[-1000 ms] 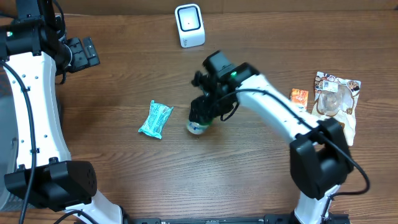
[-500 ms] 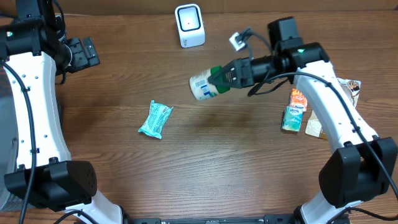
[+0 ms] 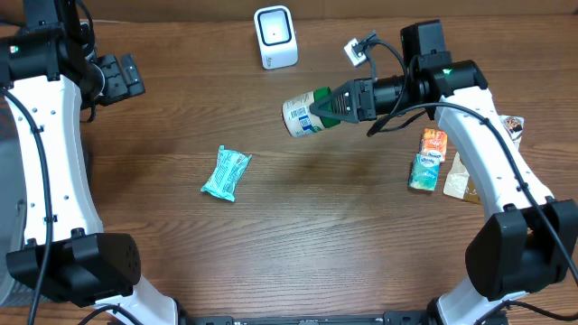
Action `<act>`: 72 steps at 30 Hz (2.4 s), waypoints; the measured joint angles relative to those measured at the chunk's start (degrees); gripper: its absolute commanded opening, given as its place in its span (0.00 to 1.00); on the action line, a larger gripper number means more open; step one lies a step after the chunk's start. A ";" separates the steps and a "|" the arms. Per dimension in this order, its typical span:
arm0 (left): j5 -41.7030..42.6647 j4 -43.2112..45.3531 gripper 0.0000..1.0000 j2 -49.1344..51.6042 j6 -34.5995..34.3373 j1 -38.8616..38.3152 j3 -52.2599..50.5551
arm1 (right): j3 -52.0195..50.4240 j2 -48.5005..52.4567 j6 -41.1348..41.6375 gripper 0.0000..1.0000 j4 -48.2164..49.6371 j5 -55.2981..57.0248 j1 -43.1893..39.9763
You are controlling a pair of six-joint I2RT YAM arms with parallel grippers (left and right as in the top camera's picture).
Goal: Scan the item barcode
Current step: 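Hold the jar's label in front of the white scanner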
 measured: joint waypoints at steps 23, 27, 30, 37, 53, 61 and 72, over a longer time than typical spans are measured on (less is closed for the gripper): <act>0.02 -0.02 0.99 0.00 0.00 0.00 0.00 | 13.92 3.13 7.89 0.39 8.68 72.76 17.57; 0.00 -0.02 0.99 0.00 0.00 0.00 0.00 | 25.18 7.19 4.20 0.40 9.64 79.14 17.57; 0.00 0.00 1.00 0.00 0.00 0.00 0.00 | 29.27 10.36 -0.31 0.47 12.98 83.30 17.59; 0.00 0.00 0.99 0.00 0.00 0.00 0.00 | 29.94 20.59 -14.91 0.54 23.12 88.13 17.68; 0.00 -0.02 1.00 0.00 0.00 0.00 0.00 | 29.90 35.28 -42.34 0.50 50.95 85.99 17.68; 0.00 -0.02 1.00 0.00 0.00 0.00 0.00 | 29.86 38.95 -50.49 0.50 52.72 85.74 17.68; 0.00 -0.02 1.00 0.00 0.00 0.00 0.00 | 29.86 38.97 -51.34 0.48 53.13 84.96 17.68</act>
